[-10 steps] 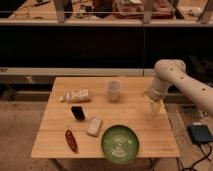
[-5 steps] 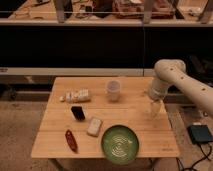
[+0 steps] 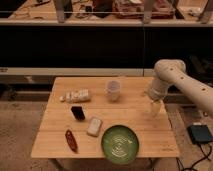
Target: Knock the eraser over
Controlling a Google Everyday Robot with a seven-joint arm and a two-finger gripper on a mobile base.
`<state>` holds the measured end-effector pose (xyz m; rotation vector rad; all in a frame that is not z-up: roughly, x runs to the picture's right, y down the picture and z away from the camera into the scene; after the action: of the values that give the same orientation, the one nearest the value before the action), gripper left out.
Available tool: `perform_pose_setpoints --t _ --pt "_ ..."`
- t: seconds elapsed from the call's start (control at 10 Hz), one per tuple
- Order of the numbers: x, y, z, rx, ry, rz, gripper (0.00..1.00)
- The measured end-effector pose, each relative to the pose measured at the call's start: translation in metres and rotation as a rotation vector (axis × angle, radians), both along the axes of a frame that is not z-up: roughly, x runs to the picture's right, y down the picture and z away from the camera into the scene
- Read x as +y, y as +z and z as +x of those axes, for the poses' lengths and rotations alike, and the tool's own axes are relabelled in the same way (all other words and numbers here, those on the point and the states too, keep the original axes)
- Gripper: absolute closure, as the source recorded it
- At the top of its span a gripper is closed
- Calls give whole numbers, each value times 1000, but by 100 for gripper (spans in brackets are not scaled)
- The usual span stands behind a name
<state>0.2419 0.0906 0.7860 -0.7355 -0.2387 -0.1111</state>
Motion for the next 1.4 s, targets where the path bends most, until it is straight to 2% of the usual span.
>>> perform_pose_setpoints --t 1.2,1.4 --pt "-1 0 -1 -4 4 1 20" --pt "0 -11 -18 -66 -3 -1 20"
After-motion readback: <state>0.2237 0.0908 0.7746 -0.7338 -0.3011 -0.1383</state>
